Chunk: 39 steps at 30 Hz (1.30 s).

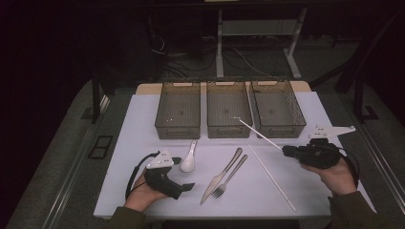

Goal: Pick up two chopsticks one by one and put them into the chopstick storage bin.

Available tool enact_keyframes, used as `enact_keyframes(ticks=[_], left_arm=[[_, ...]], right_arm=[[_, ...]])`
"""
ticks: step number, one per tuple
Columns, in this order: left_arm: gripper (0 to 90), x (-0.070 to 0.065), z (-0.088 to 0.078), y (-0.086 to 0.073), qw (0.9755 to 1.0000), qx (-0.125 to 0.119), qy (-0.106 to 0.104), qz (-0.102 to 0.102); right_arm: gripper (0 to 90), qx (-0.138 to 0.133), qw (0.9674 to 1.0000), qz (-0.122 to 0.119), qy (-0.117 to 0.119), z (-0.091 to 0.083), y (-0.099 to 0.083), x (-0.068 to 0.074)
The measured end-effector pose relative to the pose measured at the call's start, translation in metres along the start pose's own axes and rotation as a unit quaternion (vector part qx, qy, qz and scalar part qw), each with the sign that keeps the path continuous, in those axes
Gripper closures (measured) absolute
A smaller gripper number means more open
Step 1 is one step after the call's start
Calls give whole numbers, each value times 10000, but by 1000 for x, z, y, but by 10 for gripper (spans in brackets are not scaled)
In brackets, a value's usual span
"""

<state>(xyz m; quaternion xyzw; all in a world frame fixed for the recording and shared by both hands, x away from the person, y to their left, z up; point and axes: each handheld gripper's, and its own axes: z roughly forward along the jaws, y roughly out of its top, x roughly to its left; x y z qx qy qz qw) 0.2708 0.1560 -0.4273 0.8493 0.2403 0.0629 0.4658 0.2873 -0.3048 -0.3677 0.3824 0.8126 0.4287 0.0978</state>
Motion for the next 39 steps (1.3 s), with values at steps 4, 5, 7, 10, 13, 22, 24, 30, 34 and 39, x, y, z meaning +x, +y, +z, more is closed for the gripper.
enact_keyframes(ticks=[4,5,7,10,13,22,24,30,34,39], left_arm=[[0,-1,-1,1,10000,-15,19,20],[0,-1,-1,1,10000,-23,21,23],[0,-1,-1,1,10000,-26,19,22],[0,-1,-1,1,10000,-39,30,-4],[0,-1,-1,1,10000,-51,35,-12],[0,-1,0,1,10000,-41,16,20],[0,-2,0,1,10000,-47,20,0],[0,-2,0,1,10000,-16,34,40],[0,-2,1,1,10000,-50,40,11],[0,-3,1,1,9999,-94,43,-21]], right_arm=[[847,-23,10000,-32,48,6,8,2],[847,-25,10000,-29,60,8,10,3],[847,-24,10000,-47,80,12,14,4],[847,7,9999,-105,90,18,20,5],[847,13,9998,-149,92,24,26,7],[847,21,9998,-199,98,42,45,12],[847,62,9997,-207,103,46,51,14],[847,108,9994,-299,111,61,68,20],[847,177,9993,-310,121,72,79,24],[847,220,9992,-332,97,85,92,28]])
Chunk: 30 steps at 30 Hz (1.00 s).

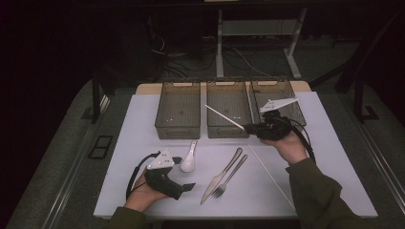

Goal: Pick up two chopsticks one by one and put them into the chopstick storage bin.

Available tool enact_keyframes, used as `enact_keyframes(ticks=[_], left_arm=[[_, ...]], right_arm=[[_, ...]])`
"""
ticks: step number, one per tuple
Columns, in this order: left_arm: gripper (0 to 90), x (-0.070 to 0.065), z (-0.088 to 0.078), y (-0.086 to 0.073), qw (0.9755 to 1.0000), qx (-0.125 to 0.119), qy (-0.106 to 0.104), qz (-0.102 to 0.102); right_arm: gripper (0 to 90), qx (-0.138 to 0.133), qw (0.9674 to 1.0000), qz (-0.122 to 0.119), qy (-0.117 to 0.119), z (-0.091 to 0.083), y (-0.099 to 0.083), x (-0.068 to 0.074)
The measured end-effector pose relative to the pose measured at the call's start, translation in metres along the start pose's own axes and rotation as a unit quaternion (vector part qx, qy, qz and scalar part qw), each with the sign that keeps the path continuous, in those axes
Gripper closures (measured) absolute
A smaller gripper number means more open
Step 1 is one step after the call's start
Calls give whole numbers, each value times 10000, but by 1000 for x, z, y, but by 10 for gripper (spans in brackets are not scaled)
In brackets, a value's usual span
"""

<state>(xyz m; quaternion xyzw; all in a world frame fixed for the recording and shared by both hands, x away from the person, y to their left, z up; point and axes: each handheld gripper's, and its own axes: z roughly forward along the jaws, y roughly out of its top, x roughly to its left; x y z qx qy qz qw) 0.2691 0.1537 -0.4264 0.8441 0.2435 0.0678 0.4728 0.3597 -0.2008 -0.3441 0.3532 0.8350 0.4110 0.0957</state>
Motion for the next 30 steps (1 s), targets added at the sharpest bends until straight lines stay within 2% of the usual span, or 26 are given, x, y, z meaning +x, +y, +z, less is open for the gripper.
enact_keyframes(ticks=[8,19,30], left_arm=[[0,-1,1,0,10000,26,6,30],[0,-1,1,1,10000,13,6,-2],[0,0,1,1,10000,38,22,23]], right_arm=[[847,74,10000,38,-54,21,22,3],[847,108,9997,236,-39,45,44,4],[847,197,9995,204,-127,77,67,13]])
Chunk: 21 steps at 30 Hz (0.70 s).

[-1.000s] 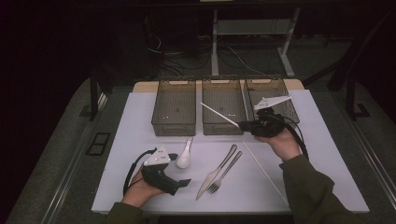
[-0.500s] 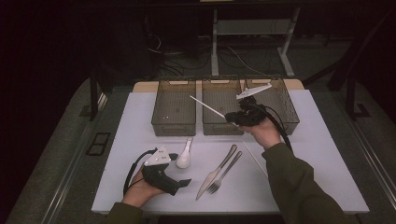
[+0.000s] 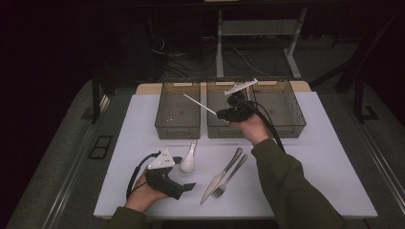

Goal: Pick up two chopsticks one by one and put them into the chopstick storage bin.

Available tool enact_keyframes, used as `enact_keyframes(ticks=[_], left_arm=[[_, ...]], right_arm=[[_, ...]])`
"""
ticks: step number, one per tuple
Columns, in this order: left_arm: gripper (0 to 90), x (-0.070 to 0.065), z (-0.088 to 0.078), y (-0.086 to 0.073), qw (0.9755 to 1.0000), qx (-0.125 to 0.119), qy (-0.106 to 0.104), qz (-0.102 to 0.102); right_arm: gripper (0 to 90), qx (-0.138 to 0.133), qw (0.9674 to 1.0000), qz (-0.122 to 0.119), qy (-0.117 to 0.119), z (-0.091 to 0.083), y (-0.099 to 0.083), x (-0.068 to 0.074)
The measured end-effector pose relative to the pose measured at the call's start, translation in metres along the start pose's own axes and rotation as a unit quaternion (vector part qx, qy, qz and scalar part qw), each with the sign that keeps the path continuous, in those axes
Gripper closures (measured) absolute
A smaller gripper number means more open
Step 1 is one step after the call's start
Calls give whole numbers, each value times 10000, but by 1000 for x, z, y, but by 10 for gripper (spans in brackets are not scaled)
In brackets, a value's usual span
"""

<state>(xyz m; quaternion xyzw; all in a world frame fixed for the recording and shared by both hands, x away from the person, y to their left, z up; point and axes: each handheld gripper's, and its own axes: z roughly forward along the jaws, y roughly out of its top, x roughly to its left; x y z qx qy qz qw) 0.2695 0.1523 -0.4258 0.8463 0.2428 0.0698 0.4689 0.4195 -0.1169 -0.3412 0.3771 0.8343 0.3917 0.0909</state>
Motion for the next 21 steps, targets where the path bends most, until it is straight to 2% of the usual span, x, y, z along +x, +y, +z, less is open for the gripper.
enact_keyframes(ticks=[9,15,21], left_arm=[[0,-2,0,1,9999,-92,-58,-22],[0,-2,-1,1,9999,-77,-81,25],[0,0,-2,1,9999,-71,-85,40]], right_arm=[[846,149,9998,68,-97,29,21,11],[846,306,9995,-3,-114,52,33,21],[846,447,9988,62,-201,73,41,23]])
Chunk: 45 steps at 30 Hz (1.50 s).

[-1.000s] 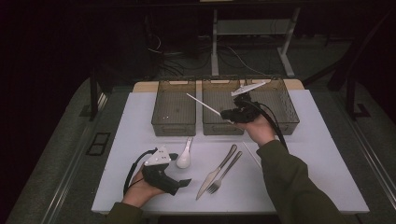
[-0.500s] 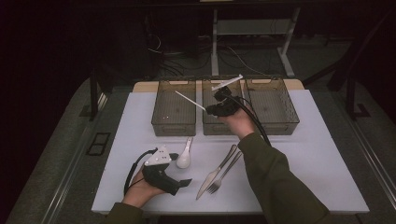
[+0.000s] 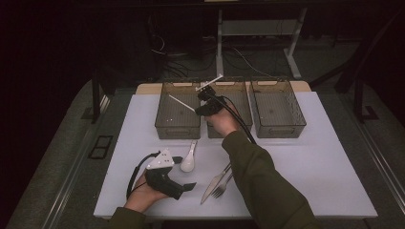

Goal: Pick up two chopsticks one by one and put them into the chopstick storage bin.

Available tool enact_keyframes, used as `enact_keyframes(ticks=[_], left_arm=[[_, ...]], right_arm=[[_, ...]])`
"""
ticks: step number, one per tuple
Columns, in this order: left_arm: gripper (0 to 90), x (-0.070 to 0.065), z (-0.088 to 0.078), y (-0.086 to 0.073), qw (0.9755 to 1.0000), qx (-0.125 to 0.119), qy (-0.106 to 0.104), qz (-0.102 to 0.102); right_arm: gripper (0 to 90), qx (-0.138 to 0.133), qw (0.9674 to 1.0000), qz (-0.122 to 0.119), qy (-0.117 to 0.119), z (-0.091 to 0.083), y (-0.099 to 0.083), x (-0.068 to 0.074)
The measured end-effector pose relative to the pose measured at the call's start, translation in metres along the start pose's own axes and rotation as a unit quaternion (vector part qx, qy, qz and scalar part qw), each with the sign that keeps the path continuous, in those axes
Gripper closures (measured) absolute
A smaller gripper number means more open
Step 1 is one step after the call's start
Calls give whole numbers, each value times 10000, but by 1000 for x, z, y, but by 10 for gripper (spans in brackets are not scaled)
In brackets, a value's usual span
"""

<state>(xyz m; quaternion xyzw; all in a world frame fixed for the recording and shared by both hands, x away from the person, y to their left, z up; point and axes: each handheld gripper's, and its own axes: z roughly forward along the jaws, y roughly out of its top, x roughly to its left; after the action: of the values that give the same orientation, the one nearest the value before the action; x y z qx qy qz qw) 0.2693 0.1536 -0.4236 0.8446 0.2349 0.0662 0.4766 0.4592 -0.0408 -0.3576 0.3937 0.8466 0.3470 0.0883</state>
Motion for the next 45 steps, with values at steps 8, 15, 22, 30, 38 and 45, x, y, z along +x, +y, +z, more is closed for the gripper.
enact_keyframes(ticks=[8,15,22,30,38,45], left_arm=[[0,-1,1,0,10000,-30,-25,-2],[0,-1,1,0,10000,-34,-43,-30],[0,-2,1,0,10000,-49,-57,-19],[0,0,0,0,10000,-26,-42,4],[0,0,1,0,10000,3,-40,44],[0,0,0,0,10000,14,-27,38]], right_arm=[[846,45,9999,105,-124,18,14,4],[844,107,9998,140,-98,31,22,12],[832,293,9995,-40,-104,43,20,21],[655,18,10000,-1,-3,24,21,16],[476,-267,9992,-79,290,-11,12,9],[400,-492,9976,-251,426,-38,-7,2]])
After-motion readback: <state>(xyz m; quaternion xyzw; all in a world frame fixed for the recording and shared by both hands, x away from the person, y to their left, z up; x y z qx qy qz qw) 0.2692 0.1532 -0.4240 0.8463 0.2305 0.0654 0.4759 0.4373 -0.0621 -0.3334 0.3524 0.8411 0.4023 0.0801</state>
